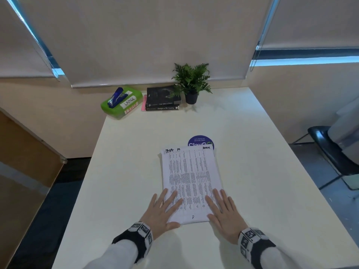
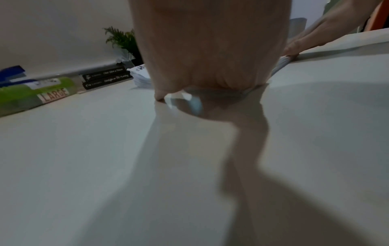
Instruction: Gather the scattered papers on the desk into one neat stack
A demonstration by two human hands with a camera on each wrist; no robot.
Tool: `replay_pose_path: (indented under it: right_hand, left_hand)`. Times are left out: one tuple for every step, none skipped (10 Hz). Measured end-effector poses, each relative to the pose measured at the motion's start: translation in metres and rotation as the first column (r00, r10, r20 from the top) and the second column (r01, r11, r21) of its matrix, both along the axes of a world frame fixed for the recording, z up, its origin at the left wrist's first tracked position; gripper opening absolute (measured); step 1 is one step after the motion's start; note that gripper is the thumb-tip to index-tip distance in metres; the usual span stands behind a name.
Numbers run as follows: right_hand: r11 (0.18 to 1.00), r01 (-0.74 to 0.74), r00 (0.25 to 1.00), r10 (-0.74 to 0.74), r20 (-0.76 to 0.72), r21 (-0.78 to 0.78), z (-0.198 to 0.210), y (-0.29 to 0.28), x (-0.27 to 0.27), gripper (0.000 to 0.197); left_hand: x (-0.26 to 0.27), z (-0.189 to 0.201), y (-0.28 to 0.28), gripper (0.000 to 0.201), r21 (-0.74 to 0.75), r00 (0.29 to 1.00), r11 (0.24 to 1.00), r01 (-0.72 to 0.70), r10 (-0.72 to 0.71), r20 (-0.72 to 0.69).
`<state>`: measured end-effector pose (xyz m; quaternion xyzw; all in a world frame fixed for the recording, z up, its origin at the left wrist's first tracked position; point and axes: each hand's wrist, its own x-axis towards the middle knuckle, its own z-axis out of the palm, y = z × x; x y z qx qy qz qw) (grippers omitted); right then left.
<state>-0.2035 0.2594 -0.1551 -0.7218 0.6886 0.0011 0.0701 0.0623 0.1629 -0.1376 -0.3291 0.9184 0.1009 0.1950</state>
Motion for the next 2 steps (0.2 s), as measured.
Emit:
replay_pose_path:
  right_hand:
    - [0.998,-0.031,0.999,0.030,-0.023,-0.055,0.001,-0.001,-0.005,0.057]
    - [0.996,-0.051,0.998,0.054,0.043,-0.076,0.019,-0.014,-0.007,0.056]
  left_hand:
    - [-0.003,0.013,-0.002,0.077,-0.017,0.999,1.000,0.019,-0.018,0.031]
    - [-0.010,0.051,-0.013,0.088,-0.013,0.999,1.000,0.025,-0.026,-0.037]
